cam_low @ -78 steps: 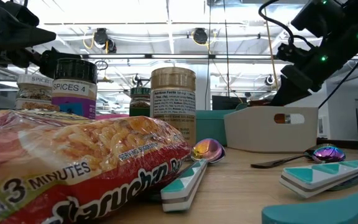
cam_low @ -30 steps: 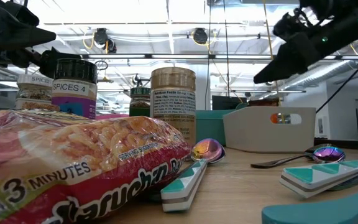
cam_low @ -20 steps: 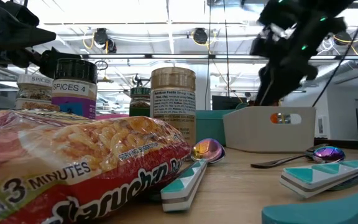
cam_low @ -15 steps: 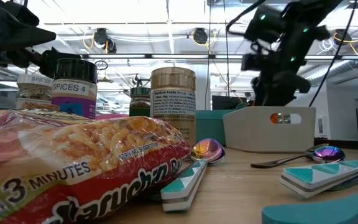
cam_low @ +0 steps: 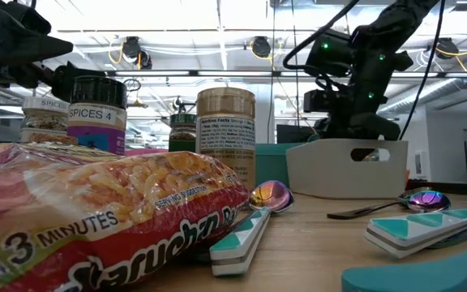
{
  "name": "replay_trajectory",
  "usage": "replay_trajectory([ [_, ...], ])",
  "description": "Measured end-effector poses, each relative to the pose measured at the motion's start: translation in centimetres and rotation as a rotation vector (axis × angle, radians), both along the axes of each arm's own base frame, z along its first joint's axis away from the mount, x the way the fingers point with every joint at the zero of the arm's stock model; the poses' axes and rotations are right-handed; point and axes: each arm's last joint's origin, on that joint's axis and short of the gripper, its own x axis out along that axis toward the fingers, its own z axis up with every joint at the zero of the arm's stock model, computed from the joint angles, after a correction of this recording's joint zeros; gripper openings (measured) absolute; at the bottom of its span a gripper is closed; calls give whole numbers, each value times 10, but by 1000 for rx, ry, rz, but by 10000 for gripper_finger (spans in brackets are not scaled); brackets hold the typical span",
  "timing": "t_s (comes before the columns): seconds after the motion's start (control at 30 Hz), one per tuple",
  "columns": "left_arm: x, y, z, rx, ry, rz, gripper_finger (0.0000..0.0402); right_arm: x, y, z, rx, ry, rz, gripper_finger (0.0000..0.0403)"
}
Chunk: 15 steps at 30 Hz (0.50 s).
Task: Pick & Place Food Item
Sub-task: Put the orange spice bottle into the gray bin
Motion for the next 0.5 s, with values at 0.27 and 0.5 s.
replay_trajectory([
  [0.27,0,0,0,0,0,0,397,-2,0,7,15,-36,-43,116],
  [0.5,0,0,0,0,0,0,397,-13,2,37,43,-174,-122,87],
])
